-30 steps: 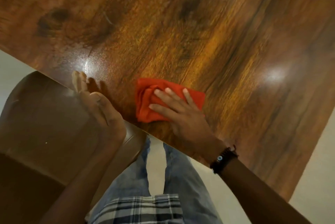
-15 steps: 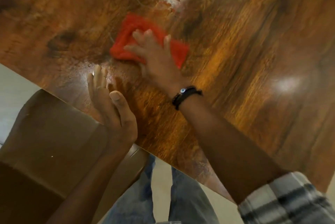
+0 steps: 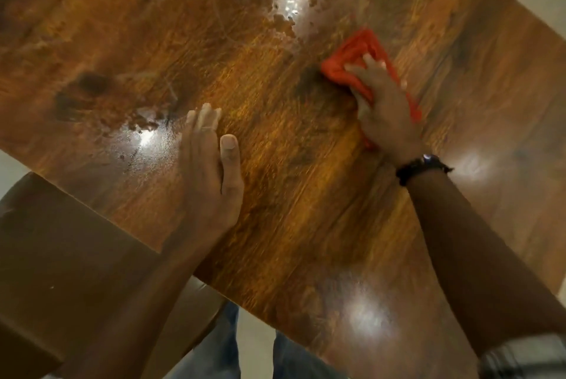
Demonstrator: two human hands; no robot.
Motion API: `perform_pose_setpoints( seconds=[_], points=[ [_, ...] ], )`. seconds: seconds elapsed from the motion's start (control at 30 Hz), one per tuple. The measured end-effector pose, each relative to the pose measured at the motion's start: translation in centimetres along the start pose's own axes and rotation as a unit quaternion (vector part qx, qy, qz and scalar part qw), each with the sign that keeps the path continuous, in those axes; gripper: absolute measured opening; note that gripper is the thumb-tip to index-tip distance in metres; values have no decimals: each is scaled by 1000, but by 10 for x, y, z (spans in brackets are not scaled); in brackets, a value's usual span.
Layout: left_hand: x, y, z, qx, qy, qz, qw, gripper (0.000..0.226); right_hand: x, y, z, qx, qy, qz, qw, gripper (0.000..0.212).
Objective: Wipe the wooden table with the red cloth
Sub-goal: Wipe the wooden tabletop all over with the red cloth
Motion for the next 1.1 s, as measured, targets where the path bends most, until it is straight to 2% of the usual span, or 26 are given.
perform_pose_setpoints(
  seconds=[0.07,0.13,0.23,0.3,0.4,0.5,0.57,0.67,0.73,0.8,0.9,0.97,1.03,1.1],
  points=[
    [-14,-3,-2,-3,11,-21,1000,72,24,-50,-8,-8,0,27,1000,39],
    [-22,-13,-7,-3,2,-21,1000,72,59,-67,-33,21,11,63,998,41],
    [-29,-32,-13,-23,-9,-34,999,73,109,-33,-64,63,3,163,985,45],
    [-39,-45,-18,-40,-4,-49,998,72,108,-2,-64,104,9,199,974,49],
    [-54,-63,-31,-47,6,-67,997,70,57,29,-38,108,8,182,977,57],
    [-70,-78,-45,-35,15,-82,996,70,-17,8,15,61,8,86,994,62],
    [-78,-85,-54,-29,27,-89,995,71,-53,-30,46,21,-3,30,999,53],
    [-87,-96,-62,-38,27,-91,995,73,-62,-107,62,-23,-15,-1,1000,38],
    [-94,-103,-67,-42,25,-87,995,75,-44,-148,50,-41,-5,-8,999,36],
    [-103,-113,-68,-56,41,-94,993,74,-10,-161,24,-22,-4,19,1000,40],
    [-126,-124,-59,-102,87,-134,982,59,47,-125,-16,58,-4,159,986,50],
    [-140,-131,-60,-122,106,-152,975,52,54,-86,-27,117,13,225,967,56],
    [-142,-144,-72,-115,97,-143,978,53,34,-57,-13,133,12,235,963,55],
    [-135,-159,-92,-81,54,-126,987,59,-11,-49,20,111,6,190,975,59]
  ],
)
Point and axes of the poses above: each hand's wrist, its own y-axis away from the middle knuckle, its own z-axis out of the back of the hand, x = y × z, the point moved 10 cm from there along -y, towards the middle knuckle, and after that the axes turned 5 degrees about z, right-handed, at the moved point
